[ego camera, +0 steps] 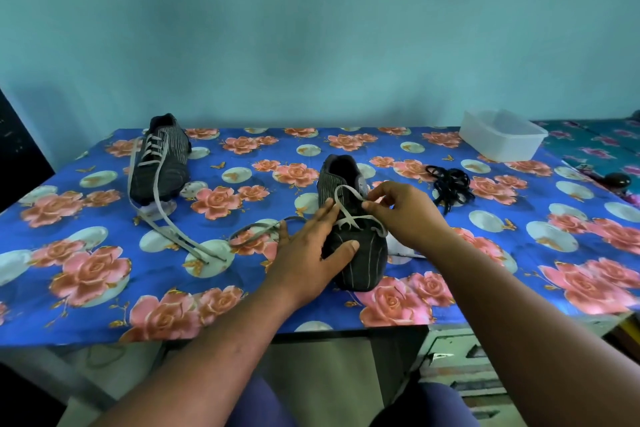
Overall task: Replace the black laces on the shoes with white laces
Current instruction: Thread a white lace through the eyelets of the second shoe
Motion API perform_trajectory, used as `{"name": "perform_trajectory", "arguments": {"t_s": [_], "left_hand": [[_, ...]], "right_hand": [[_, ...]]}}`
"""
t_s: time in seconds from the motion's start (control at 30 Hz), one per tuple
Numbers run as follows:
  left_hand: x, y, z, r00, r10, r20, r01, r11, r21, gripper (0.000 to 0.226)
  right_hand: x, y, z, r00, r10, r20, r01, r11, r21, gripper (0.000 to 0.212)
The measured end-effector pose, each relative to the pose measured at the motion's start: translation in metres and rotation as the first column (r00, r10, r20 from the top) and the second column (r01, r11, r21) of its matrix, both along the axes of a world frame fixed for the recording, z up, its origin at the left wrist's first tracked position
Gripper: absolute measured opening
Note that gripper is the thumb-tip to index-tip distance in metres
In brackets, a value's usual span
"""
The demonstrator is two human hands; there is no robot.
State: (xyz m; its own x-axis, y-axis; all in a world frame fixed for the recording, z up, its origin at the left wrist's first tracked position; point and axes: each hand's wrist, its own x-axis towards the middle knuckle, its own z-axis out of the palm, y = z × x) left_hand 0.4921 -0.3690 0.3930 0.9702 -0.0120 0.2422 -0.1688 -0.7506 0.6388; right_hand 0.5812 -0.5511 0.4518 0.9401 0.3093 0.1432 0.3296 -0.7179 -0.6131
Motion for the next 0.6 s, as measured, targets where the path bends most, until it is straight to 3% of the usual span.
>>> {"name": "perform_trajectory", "arguments": {"t_s": [0.1,0.27,0.37,0.5,0.6], "left_hand": [[0.000,0.000,-0.001,1.000,0.002,-0.001,-0.002,1.000,-0.004,0.090],[0.000,0.001,-0.003,1.000,-0.002,-0.014,0.001,1.000,-0.022,0.093],[-0.001,0.000,-0.003,1.000,-0.001,-0.016,0.001,1.000,0.001,0.089],[-0.002,-0.001,-0.002,1.000,0.010,-0.021,-0.010,1.000,0.020,0.086],[-0.002,-0.001,-0.001,1.000,0.015,-0.025,-0.015,1.000,0.026,0.079]], "right_hand": [[0.006,-0.001,0.010,0.991,0.010,0.133,-0.007,1.000,-0.019,0.017],[0.007,-0.015,0.058,0.928,-0.212,0.308,0.097,0.932,0.349,0.022],[0.010,-0.024,0.087,0.920,-0.288,0.267,0.100,0.829,0.550,0.021],[0.006,-0.030,0.122,0.902,-0.338,0.269,0.057,0.711,0.701,0.021],[0.002,-0.031,0.139,0.882,-0.334,0.334,0.008,0.718,0.696,0.017]]}}
